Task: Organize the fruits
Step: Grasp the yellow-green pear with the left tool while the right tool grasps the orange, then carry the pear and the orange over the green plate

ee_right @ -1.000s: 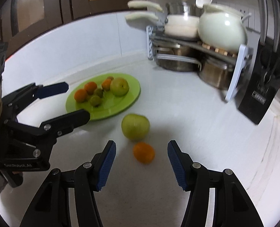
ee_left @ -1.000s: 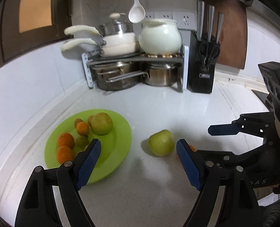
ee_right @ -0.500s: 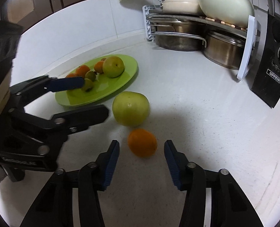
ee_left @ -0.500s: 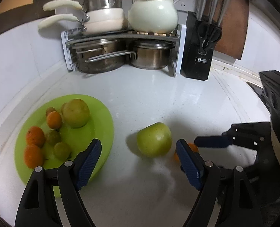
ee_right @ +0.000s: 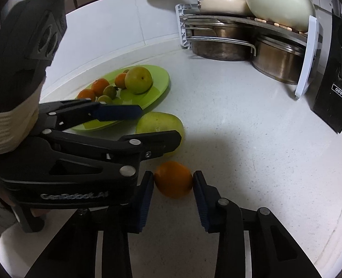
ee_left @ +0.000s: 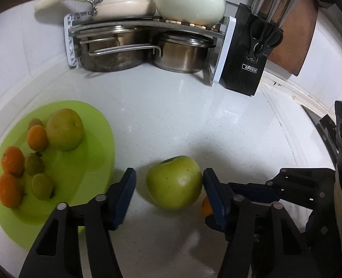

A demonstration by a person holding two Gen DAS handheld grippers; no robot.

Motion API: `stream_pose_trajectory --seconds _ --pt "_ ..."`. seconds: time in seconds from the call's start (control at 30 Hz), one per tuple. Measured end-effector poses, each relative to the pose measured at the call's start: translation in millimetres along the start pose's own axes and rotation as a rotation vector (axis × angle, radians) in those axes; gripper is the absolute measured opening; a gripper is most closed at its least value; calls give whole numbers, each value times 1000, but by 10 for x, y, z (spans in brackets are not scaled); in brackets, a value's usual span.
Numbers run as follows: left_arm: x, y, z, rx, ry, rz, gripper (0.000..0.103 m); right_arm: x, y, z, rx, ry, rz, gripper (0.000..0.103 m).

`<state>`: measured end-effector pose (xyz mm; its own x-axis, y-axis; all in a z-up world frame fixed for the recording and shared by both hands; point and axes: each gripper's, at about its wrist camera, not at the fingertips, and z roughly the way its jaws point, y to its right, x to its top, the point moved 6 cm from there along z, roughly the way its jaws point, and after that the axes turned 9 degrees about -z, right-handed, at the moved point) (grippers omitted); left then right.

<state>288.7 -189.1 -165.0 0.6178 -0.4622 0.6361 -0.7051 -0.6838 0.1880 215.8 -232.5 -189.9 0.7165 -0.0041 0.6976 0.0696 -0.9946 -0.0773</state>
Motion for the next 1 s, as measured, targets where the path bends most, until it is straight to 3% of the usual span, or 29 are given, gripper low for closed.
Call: stream_pose_trajectory --seconds 0.07,0.27,0.57,1.0 --pt "2 14 5 -10 -6 -2 50 2 -1 4 -1 1 -2 36" --pt "2 26 -14 6 -2 -11 49 2 5 10 3 7 7 36" --pt "57 -12 -400 118 110 22 49 13 -6 -60 4 21 4 36" --pt "-5 -69 -919 171 203 -81 49 204 -99 -406 14 95 -25 36"
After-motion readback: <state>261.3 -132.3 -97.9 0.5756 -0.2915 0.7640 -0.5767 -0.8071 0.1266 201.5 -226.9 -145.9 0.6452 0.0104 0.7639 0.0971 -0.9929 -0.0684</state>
